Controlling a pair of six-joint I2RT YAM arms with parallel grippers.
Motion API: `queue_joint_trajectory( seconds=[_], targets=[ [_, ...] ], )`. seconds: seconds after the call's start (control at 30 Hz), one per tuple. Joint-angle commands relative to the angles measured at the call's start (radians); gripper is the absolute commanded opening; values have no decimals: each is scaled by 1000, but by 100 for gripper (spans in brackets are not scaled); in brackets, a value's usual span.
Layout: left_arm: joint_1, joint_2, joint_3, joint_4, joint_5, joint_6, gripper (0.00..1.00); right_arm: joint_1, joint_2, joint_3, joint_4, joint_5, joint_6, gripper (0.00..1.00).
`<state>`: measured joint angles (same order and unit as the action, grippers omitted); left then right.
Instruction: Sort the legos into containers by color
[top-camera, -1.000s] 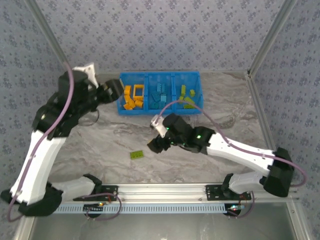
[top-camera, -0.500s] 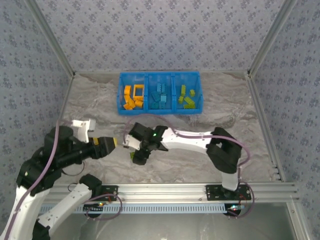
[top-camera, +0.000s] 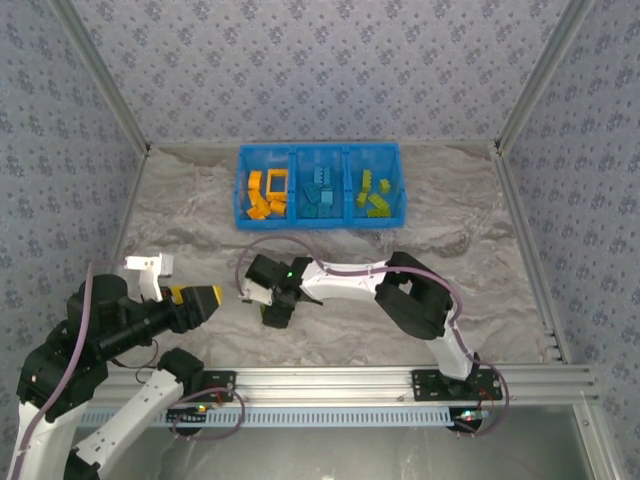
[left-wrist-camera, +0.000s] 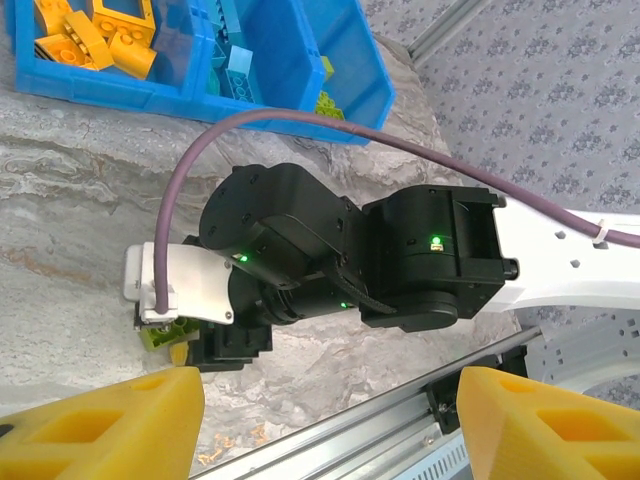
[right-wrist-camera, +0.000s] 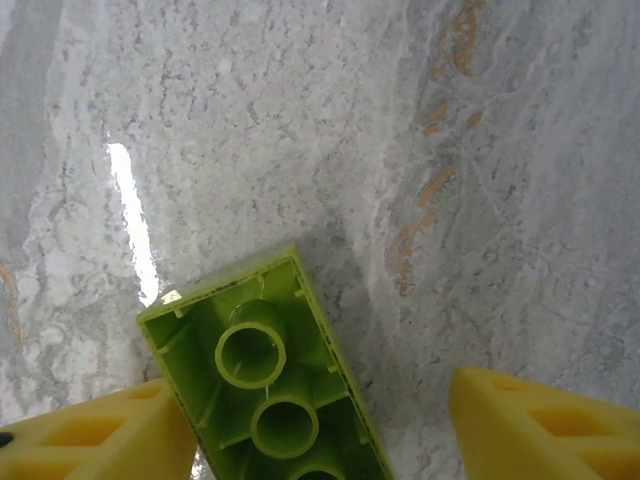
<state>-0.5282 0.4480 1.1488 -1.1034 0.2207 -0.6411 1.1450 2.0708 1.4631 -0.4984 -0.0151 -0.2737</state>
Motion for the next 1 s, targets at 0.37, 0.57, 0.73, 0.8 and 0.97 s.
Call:
queue_joint_trajectory(
  seconds=[0.37, 0.57, 0.73, 0.8, 0.97],
  targets=[
    [5, 15, -15, 82, 19, -22, 67, -23, -106, -39, 26, 0, 82, 35],
    [4, 107, 10, 208, 101, -42, 66, -182, -443, -239, 56, 36, 240, 34],
    [-2, 220, 6, 344, 132, -34, 65, -463, -640, -355, 42, -17, 372, 37],
    [-22, 260, -5, 418, 122, -41, 65, -593, -630, -344, 42, -69, 420, 37],
    [-114, 386, 63, 486, -17, 4, 65, -757, -434, -160, 24, -126, 469, 37]
  ],
)
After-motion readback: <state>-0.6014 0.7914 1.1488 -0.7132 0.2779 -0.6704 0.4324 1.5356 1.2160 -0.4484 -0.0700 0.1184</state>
